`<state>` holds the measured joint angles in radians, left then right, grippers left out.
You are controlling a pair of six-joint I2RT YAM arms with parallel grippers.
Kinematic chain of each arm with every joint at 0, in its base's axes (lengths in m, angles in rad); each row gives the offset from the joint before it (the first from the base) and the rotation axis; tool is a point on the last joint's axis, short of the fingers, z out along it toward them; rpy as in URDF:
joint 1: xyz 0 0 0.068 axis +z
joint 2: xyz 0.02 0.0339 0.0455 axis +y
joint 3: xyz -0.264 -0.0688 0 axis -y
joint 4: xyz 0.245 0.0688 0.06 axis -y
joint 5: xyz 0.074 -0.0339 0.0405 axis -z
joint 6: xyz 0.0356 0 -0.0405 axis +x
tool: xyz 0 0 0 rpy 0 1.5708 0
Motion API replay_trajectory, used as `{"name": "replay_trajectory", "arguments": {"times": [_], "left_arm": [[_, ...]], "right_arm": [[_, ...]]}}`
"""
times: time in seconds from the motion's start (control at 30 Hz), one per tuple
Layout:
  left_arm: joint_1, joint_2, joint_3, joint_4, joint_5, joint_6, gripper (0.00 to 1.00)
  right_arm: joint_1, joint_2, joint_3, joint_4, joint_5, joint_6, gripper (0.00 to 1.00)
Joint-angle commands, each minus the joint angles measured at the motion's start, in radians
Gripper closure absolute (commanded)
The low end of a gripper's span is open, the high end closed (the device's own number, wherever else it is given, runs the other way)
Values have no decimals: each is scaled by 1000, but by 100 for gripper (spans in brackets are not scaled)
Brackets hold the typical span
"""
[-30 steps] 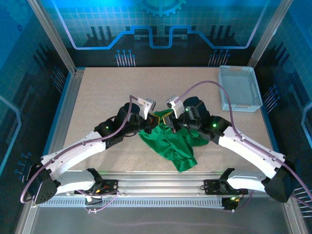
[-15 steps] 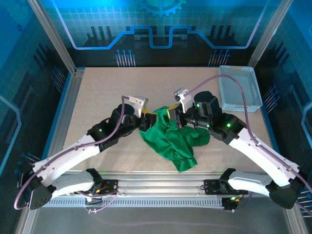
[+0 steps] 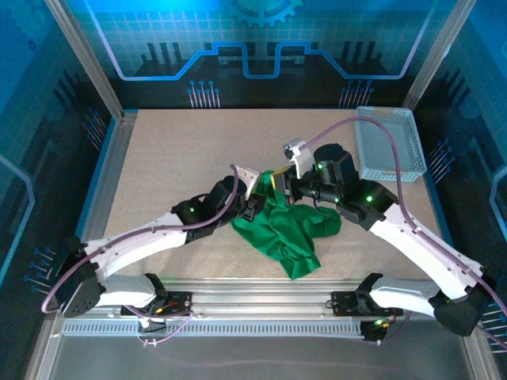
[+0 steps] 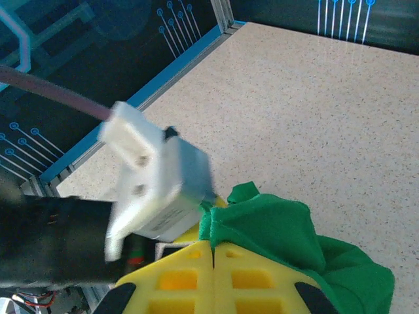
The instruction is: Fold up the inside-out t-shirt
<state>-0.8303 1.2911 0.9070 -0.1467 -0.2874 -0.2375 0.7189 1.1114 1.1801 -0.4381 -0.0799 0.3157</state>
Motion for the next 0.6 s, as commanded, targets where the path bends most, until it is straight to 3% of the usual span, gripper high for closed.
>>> {"name": "replay_trajectory", "arguments": {"times": [0.0,0.13,0.27,0.43,0.57], "left_arm": [[97,35,30,1,-21,-48,79],[150,39,7,54,68,-24,85],[150,83,65,0,38,-23,86],[59,46,49,11,-9,31,57],[-33,-40,-19,77,-37,33,53]], "right_arm": [[-39,-61,8,0,12,26,100],[-133,-65,-29,-11,11,71,100],[-181,-25,-46,13,-54,107,100],[-181,27,-25,43,-81,107,100],[-177,58,2,55,-107,97,100]]}}
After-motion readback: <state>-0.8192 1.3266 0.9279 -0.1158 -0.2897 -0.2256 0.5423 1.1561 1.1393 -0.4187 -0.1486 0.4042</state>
